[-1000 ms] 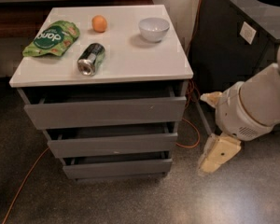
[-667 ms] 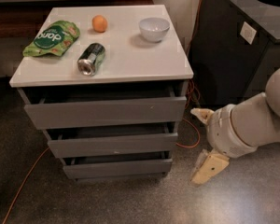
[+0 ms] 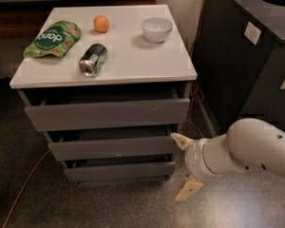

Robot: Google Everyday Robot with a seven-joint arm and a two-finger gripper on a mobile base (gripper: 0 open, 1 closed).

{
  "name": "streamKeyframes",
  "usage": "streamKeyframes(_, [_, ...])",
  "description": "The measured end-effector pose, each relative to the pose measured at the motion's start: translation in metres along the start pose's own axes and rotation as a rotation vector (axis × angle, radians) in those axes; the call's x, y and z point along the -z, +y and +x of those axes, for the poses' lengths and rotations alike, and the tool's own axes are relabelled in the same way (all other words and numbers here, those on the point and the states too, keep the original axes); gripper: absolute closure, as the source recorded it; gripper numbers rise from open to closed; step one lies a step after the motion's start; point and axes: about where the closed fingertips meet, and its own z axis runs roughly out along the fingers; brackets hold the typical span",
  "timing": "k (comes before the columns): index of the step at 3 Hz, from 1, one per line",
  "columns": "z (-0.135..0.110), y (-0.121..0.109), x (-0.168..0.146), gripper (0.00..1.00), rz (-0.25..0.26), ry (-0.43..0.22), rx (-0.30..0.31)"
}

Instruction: Place green can into bottom drawer

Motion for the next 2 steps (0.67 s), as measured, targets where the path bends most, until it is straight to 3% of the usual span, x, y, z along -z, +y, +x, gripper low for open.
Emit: streamKeyframes(2, [0.013, -0.001, -0.018, 0.0, -0.024, 0.004, -0.001])
